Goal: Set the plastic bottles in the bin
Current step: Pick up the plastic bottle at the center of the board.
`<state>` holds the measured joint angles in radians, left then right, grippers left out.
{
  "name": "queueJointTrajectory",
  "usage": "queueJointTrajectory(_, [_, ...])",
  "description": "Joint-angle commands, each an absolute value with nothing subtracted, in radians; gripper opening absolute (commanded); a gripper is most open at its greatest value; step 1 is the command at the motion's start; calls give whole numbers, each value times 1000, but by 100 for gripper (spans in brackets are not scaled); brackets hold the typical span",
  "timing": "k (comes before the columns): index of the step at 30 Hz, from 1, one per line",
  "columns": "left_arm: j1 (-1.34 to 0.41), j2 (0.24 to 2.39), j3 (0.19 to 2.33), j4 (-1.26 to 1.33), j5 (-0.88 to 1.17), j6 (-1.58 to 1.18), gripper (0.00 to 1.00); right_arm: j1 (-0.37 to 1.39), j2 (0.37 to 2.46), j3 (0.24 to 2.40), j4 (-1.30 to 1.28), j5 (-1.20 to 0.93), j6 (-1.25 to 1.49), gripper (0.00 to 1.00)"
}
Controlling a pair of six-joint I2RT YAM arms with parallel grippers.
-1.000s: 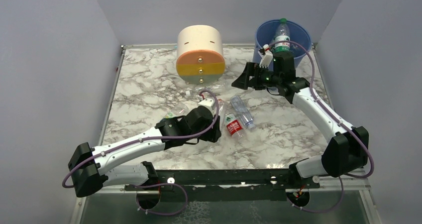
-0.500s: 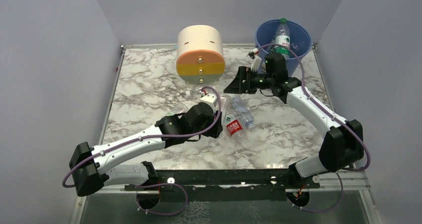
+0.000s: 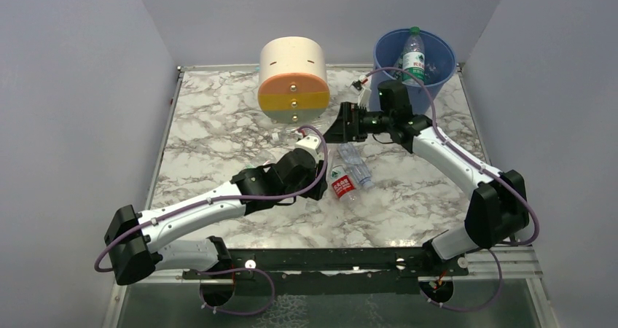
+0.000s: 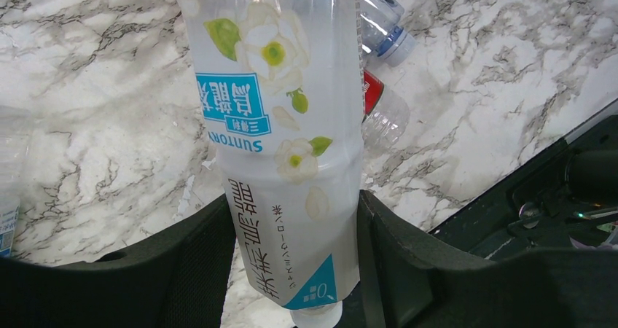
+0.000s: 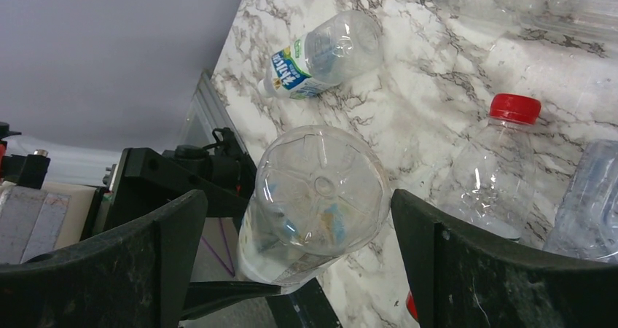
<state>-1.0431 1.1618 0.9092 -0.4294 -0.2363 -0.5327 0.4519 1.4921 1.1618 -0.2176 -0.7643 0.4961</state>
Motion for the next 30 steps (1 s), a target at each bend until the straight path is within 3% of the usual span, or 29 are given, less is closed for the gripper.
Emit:
queueJointTrajectory(1, [-1049, 1170, 966, -387, -271, -508, 59, 476, 1526, 1158, -223, -793, 482, 100])
queueJointTrajectory(8, [-1049, 1182, 980, -378, -271, -497, 59, 493, 1541, 1164, -232, -789, 474, 100])
queueJointTrajectory(17, [-1049, 1189, 983, -376, -267, -498, 62, 497, 1536, 1163, -214, -790, 480, 73])
queueJointTrajectory(21, [-1049, 1188, 983, -377, -268, -499, 70, 497, 1528, 1165, -211, -784, 482, 65])
queueJointTrajectory(26, [-1049, 1178, 984, -378, -276, -504, 84, 497, 1519, 1174, -219, -762, 478, 65])
queueJointTrajectory(28, [-1048, 1169, 987, -381, -278, -505, 98, 496, 1519, 1179, -223, -751, 476, 65])
queueJointTrajectory(30, [-1049, 1155, 990, -383, -279, -507, 99, 497, 1520, 1185, -230, -744, 470, 65])
